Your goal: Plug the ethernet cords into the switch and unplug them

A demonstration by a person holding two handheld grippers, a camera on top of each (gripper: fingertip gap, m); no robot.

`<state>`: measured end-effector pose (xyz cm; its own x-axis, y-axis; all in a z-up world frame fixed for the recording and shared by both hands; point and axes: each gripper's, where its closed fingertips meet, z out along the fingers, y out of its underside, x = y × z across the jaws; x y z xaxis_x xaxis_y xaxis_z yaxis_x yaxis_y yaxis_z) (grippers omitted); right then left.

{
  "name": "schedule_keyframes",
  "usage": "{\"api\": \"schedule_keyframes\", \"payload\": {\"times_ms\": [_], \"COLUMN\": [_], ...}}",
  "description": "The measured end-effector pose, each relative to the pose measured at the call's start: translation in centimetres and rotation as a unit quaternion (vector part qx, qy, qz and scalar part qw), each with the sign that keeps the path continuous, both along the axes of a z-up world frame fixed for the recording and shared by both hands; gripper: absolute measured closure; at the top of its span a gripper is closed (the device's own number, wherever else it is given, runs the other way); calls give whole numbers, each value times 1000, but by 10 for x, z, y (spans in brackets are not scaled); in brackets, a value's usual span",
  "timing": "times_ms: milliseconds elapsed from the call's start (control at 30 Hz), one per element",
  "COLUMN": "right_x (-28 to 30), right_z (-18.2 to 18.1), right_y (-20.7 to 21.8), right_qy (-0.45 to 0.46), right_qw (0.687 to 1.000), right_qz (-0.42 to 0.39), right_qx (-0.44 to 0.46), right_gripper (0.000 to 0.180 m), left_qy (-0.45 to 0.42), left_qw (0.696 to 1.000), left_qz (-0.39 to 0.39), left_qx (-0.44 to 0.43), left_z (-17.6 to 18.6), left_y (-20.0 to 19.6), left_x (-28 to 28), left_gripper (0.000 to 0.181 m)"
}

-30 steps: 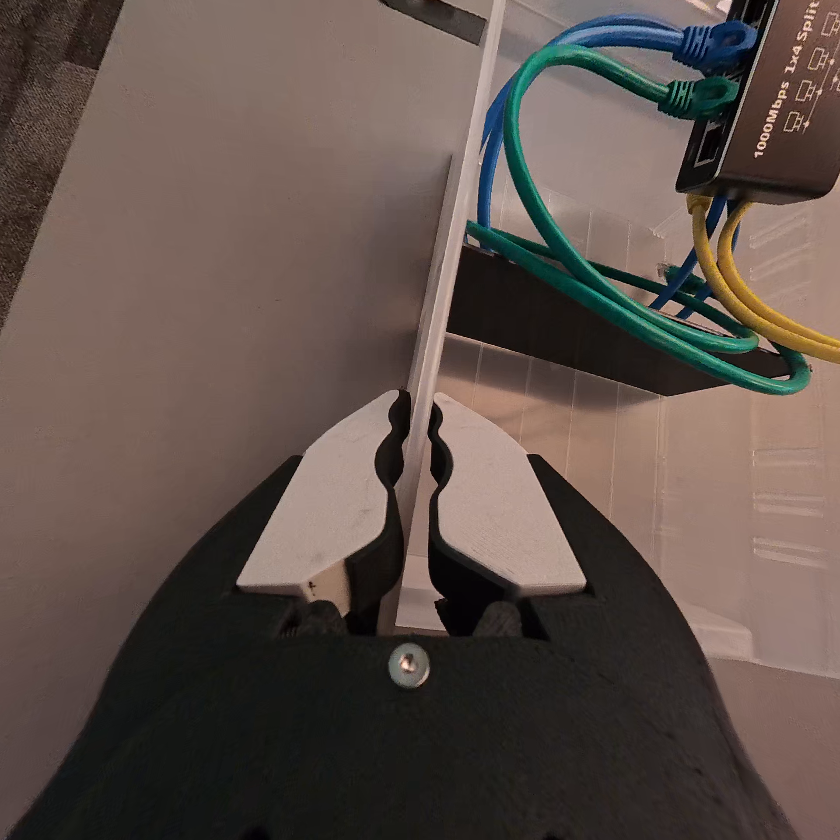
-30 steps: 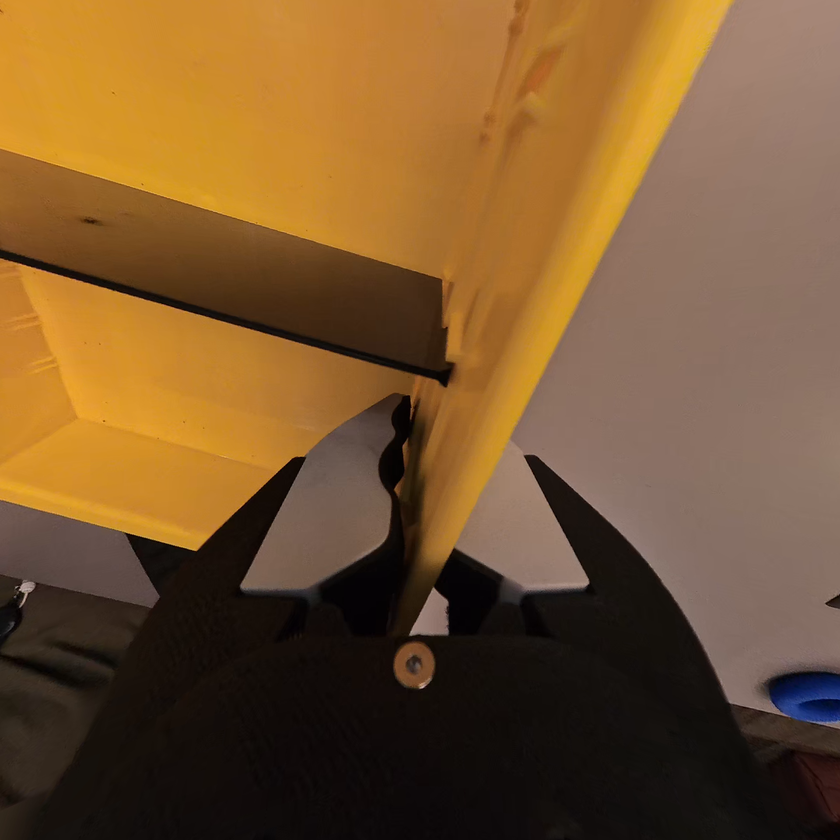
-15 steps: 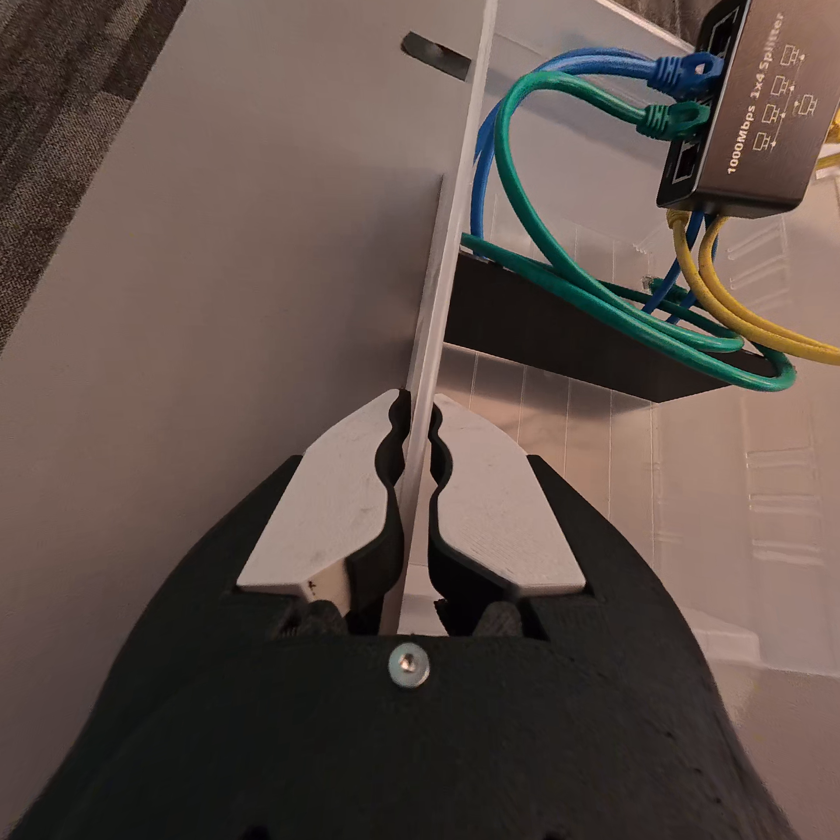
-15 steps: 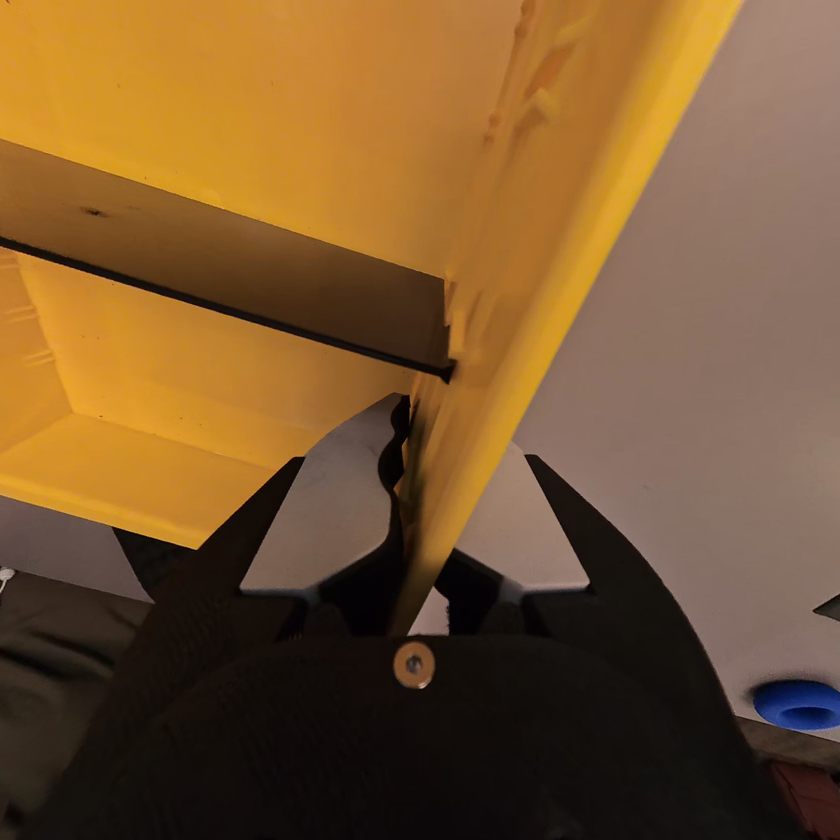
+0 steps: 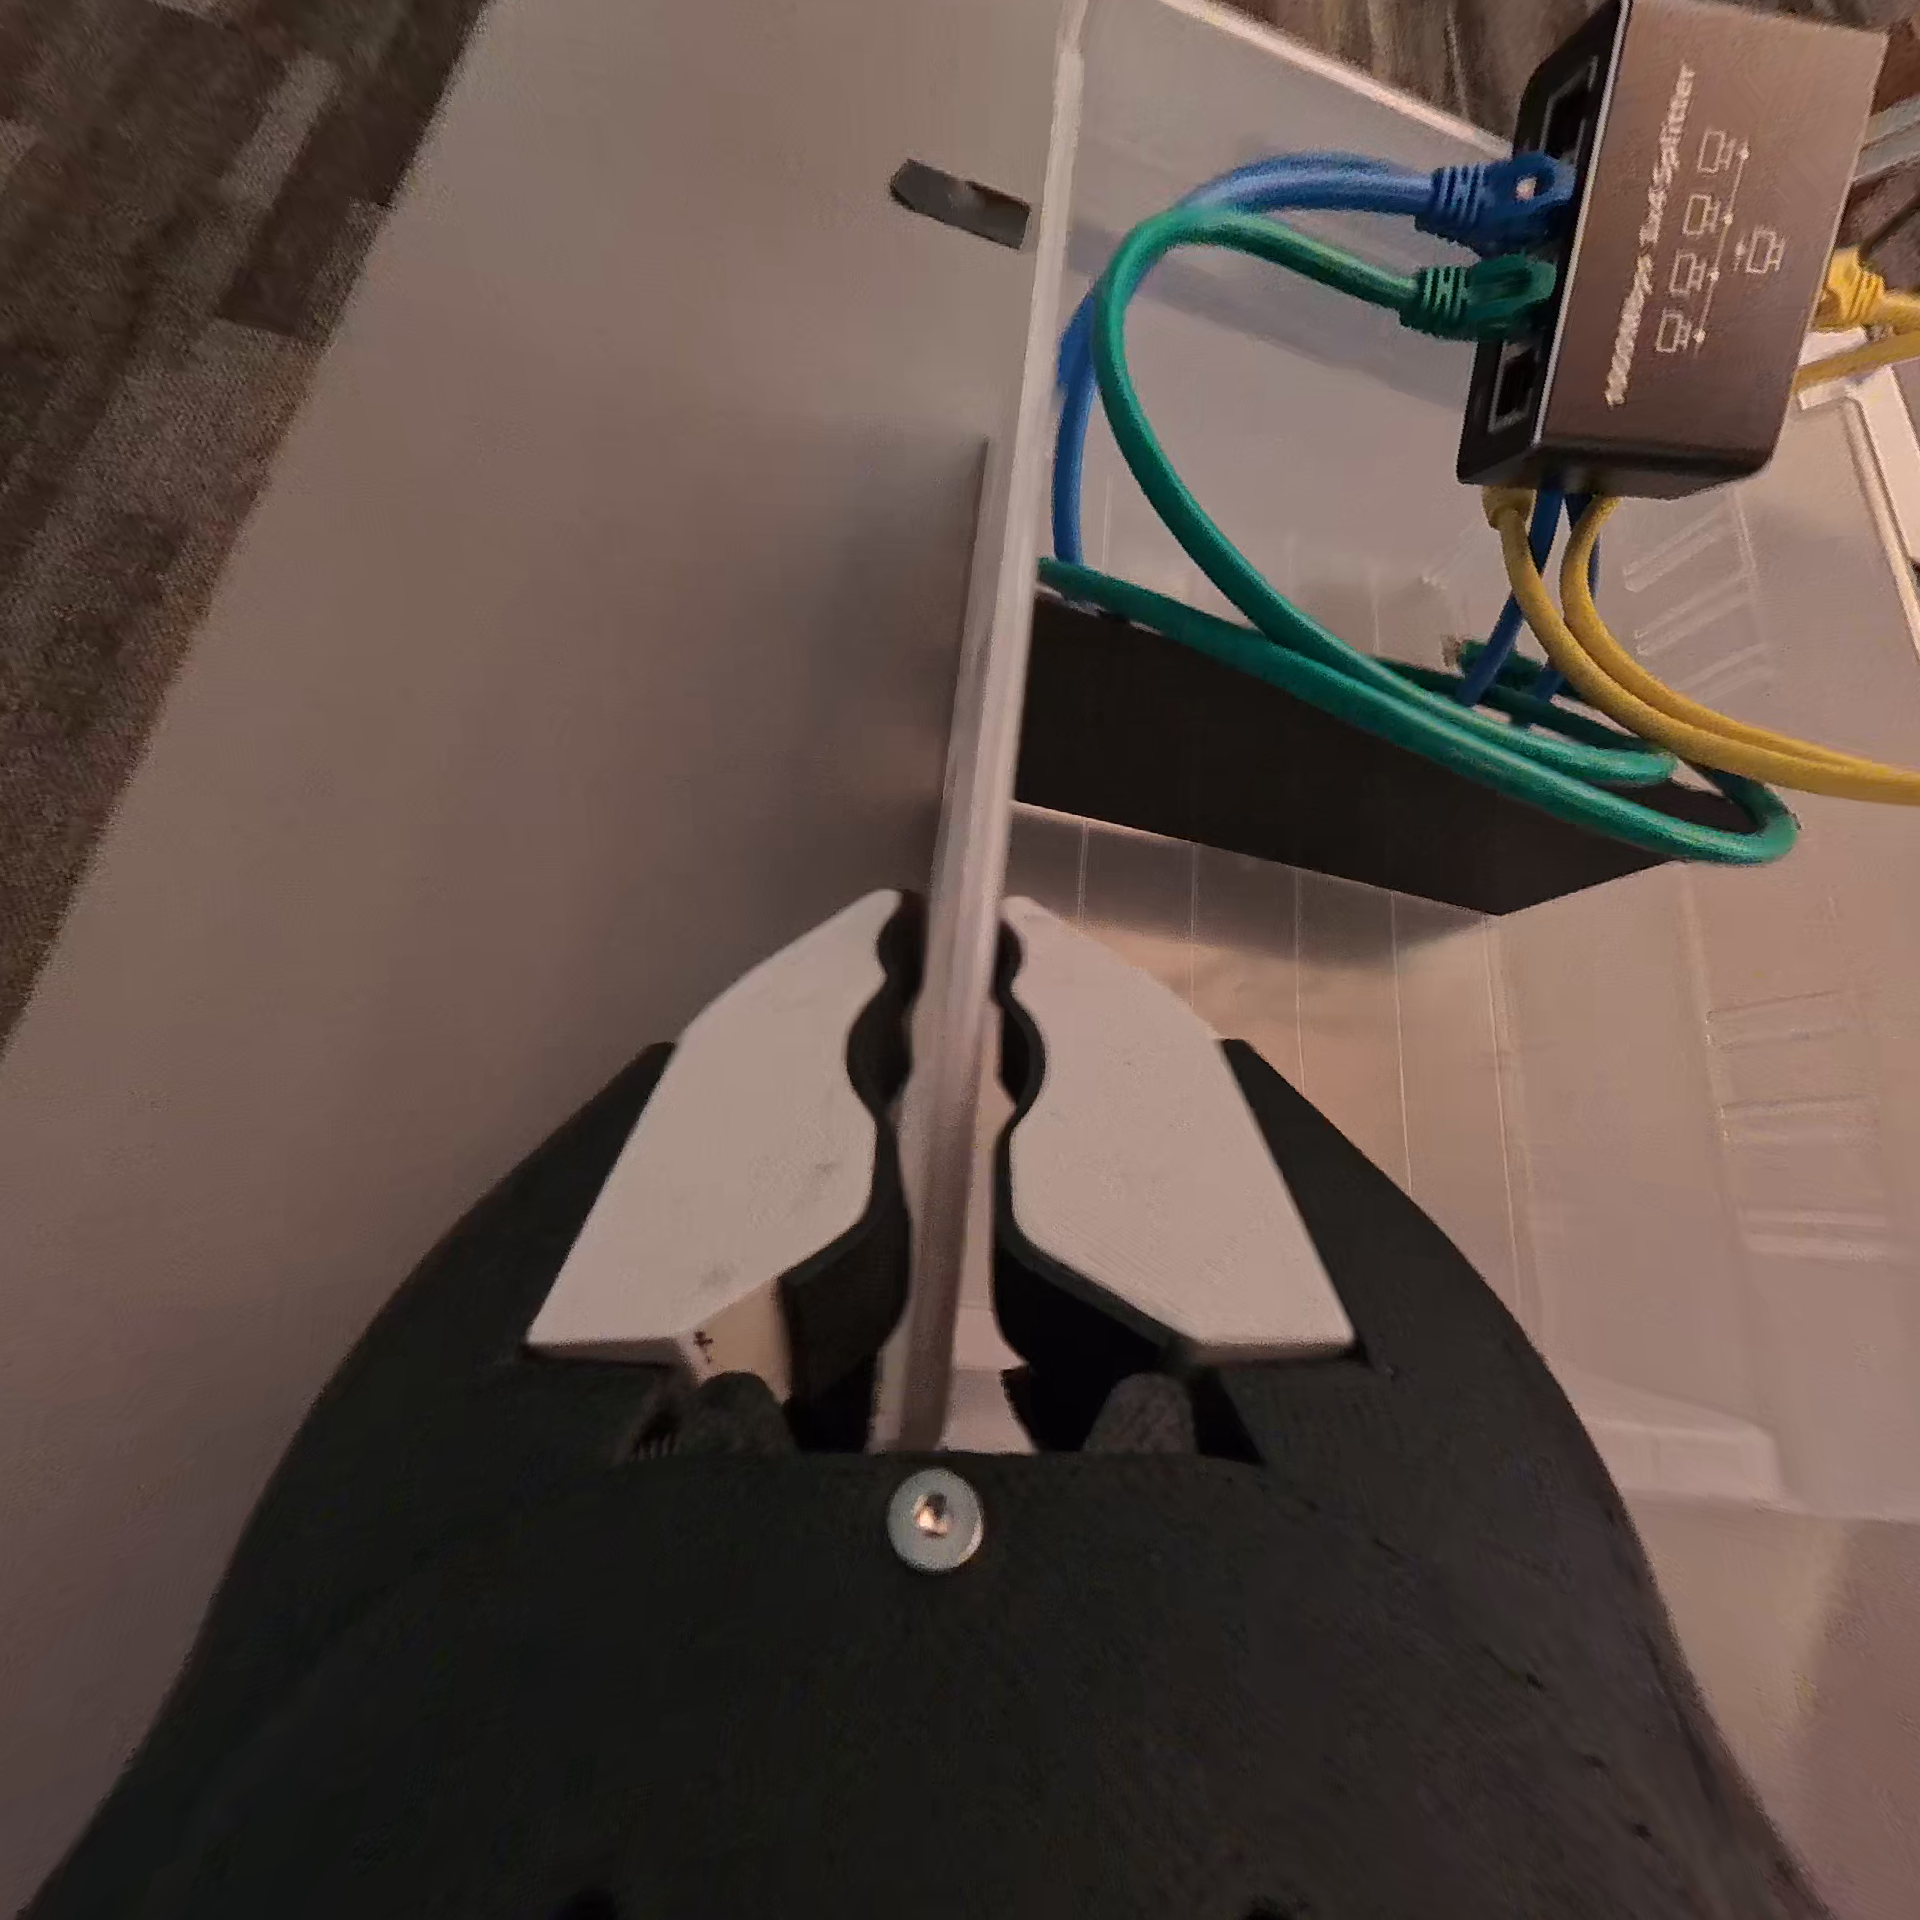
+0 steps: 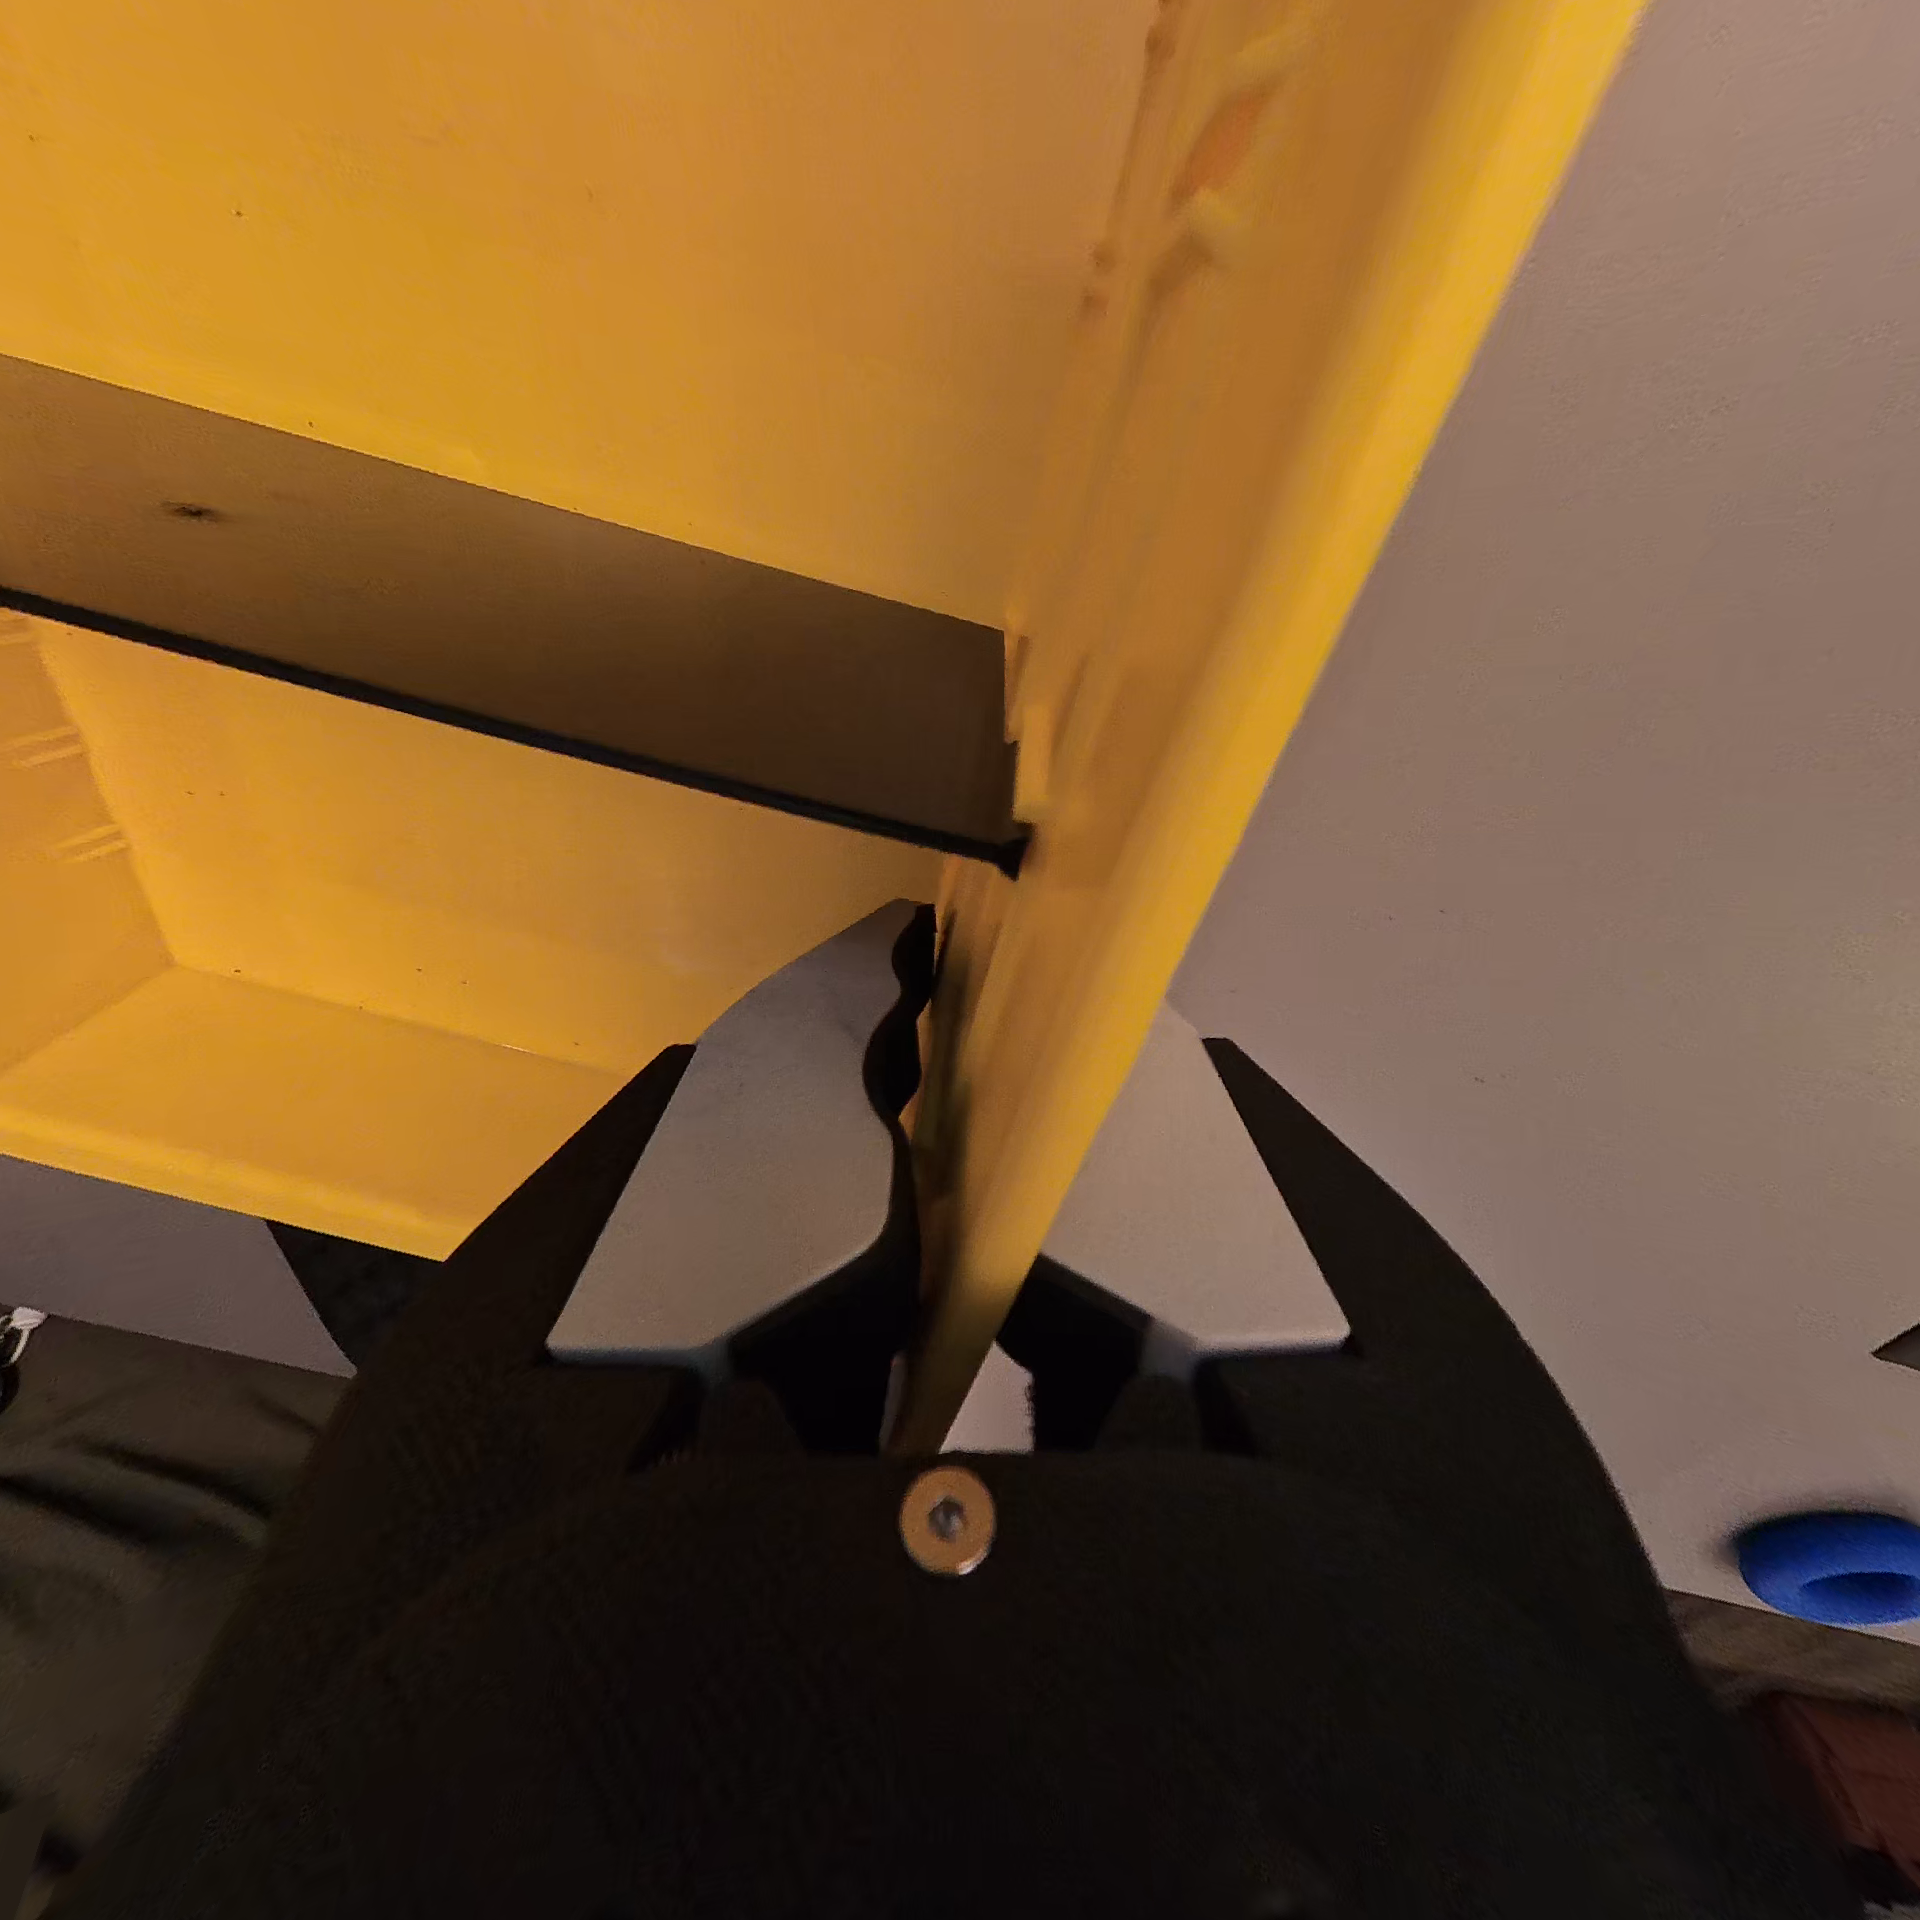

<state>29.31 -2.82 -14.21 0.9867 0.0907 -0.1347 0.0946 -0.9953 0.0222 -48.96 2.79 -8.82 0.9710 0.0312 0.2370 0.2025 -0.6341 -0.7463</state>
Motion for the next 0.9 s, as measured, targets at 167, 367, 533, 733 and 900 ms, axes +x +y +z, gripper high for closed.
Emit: {"api": "schedule_keyframes", "payload": {"times_ms": [167, 367, 533, 733, 900], "right_x": [2, 8, 12, -13, -13], "right_z": [2, 16, 45, 82, 82], "right_y": [0, 13, 24, 9, -2], "right_qy": [-22, -64, -105, -71, -85], "right_qw": [999, 994, 978, 940, 924], "right_qz": [24, 54, 62, 52, 55], "right_qx": [9, 72, 171, 330, 369], "right_gripper": [148, 134, 131, 126, 139], "left_qy": [53, 172, 341, 459, 447], "left_qw": [987, 932, 853, 782, 752], "left_qz": [47, -139, -342, -415, -485], "left_qx": [141, 287, 201, 75, -6], "left_z": [52, 128, 108, 67, 33], "left_y": [-4, 28, 78, 140, 161], "left_x": [-26, 45, 115, 135, 143], "left_gripper": [105, 91, 75, 77, 67]}}
